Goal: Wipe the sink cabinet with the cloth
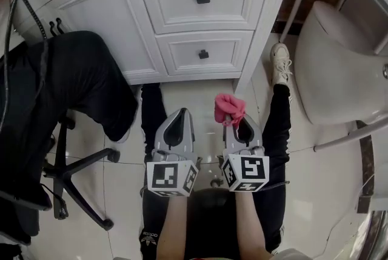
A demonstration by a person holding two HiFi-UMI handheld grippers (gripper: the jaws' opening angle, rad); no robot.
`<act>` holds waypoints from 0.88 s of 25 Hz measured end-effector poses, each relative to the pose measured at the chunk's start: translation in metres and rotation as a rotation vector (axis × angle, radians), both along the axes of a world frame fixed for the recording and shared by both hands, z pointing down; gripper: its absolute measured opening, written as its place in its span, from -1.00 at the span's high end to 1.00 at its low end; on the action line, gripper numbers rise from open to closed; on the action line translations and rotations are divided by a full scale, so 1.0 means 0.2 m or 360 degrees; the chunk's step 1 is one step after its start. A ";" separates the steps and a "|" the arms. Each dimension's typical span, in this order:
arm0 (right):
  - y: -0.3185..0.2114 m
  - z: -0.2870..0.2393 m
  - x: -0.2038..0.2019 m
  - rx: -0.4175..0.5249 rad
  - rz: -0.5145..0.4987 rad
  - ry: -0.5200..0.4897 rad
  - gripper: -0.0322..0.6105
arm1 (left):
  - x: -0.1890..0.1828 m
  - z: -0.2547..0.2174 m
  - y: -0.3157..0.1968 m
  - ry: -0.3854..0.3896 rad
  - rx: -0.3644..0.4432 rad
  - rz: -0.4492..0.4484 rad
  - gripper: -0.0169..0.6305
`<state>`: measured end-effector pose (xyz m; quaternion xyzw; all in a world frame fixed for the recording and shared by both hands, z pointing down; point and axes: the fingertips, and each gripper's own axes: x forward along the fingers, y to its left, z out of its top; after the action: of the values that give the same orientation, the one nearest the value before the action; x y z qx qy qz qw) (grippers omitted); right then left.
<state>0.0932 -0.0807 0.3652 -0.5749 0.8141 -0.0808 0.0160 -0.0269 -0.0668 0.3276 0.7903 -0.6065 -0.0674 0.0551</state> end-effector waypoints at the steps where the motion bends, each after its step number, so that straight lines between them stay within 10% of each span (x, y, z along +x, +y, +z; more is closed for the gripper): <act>1: 0.04 -0.01 0.00 0.0000 -0.0003 0.0078 0.70 | 0.02 -0.01 0.03 -0.0031 0.0019 -0.0010 0.90; 22: 0.34 -0.72 0.07 0.0482 0.0006 -0.0007 0.70 | -0.15 -0.57 0.38 0.0008 0.0445 -0.0104 0.90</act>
<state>0.1079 -0.0127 0.2220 -0.5672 0.8158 0.0417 0.1046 -0.0564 0.0088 0.2143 0.7700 -0.6164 -0.1550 -0.0563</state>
